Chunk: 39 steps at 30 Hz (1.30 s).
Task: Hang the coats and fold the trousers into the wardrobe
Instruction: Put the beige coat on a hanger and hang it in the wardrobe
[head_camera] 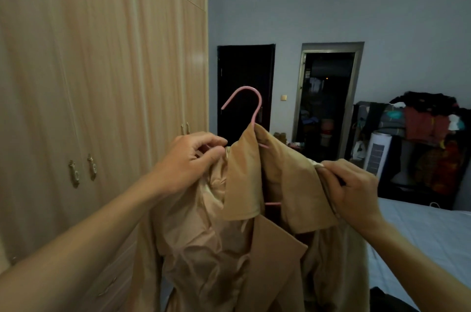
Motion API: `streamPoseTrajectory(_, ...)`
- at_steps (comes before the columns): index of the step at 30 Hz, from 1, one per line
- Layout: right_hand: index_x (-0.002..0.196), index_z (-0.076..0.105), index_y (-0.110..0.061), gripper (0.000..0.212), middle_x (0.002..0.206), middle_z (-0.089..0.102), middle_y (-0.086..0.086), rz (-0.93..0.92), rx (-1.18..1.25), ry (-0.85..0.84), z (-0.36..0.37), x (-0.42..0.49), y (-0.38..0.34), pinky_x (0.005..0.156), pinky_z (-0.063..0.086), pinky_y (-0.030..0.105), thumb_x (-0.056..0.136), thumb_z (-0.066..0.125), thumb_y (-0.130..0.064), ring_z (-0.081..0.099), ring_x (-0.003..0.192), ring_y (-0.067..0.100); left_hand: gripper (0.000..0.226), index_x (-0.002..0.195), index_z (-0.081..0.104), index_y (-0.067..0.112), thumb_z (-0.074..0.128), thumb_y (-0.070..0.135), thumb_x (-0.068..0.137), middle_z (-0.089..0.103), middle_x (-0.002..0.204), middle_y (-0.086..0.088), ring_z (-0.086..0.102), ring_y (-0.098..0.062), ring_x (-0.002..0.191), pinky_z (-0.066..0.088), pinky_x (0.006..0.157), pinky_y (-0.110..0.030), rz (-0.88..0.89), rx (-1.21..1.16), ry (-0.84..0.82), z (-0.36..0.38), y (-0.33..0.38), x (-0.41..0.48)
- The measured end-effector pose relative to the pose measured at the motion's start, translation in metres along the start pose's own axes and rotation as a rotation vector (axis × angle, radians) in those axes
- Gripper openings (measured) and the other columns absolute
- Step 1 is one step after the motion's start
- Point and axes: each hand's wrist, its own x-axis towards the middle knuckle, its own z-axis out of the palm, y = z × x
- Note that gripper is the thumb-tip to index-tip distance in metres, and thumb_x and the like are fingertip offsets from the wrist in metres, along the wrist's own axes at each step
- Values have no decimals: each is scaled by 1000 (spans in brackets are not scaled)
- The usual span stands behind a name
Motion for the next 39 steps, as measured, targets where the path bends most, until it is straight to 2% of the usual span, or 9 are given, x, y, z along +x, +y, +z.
streamPoseTrajectory(8,99,74,-13,17,86,67,-5,-10,59,-125,5,12,-9,70,48,14,95,58,-20,60,75,4,14,94,78,15,68,14,84,72,87,6,64,-1,81,46,75,-14,144,144,255,18,-5,-13)
streamPoseTrajectory(14,94,76,-10,17,84,61,-15,-111,112,-298,9,40,-29,76,40,3,95,59,-11,54,75,-8,15,97,78,13,68,12,87,71,85,7,65,-1,82,44,76,-12,187,121,206,18,2,-14)
streamPoseTrajectory(18,91,76,-6,19,80,67,-8,-184,129,-388,15,63,-49,72,46,12,92,58,-1,59,72,2,14,98,77,14,68,8,89,70,85,6,65,-4,82,44,75,-14,205,109,187,26,9,-14)
streamPoseTrajectory(25,104,75,-17,22,84,63,-22,3,220,-509,15,76,-67,74,44,9,99,55,-10,61,81,-6,18,97,77,14,70,1,87,70,88,11,63,3,84,43,76,-8,102,112,301,25,2,-23)
streamPoseTrajectory(28,125,64,-21,28,99,67,-11,171,413,-496,12,71,-73,80,52,18,103,46,-16,64,91,3,19,96,77,15,72,0,86,68,88,14,62,7,86,41,77,-6,74,131,310,24,-3,-25)
streamPoseTrajectory(31,141,51,-29,44,120,58,-12,46,389,-501,15,64,-76,82,52,20,98,59,-22,60,95,1,22,98,76,20,72,2,86,71,91,11,63,4,87,44,78,-11,57,122,308,25,-3,-27)
streamPoseTrajectory(34,133,61,-15,44,126,59,-4,-112,294,-443,30,59,-69,99,47,25,91,70,-16,56,115,4,39,121,68,27,70,5,88,69,92,10,64,-2,87,47,78,-13,32,66,255,25,3,-31)
streamPoseTrajectory(36,126,67,-11,39,122,63,0,-134,274,-404,38,56,-69,100,48,27,87,71,-12,59,113,9,57,140,53,33,66,6,91,64,89,8,63,-11,82,48,74,-16,14,24,192,23,2,-33)
streamPoseTrajectory(39,115,72,-10,29,113,65,0,-109,269,-328,46,50,-79,94,49,20,87,70,-5,61,104,8,42,136,56,34,54,15,99,63,97,10,62,-11,93,48,83,-24,92,47,161,17,-3,-38)
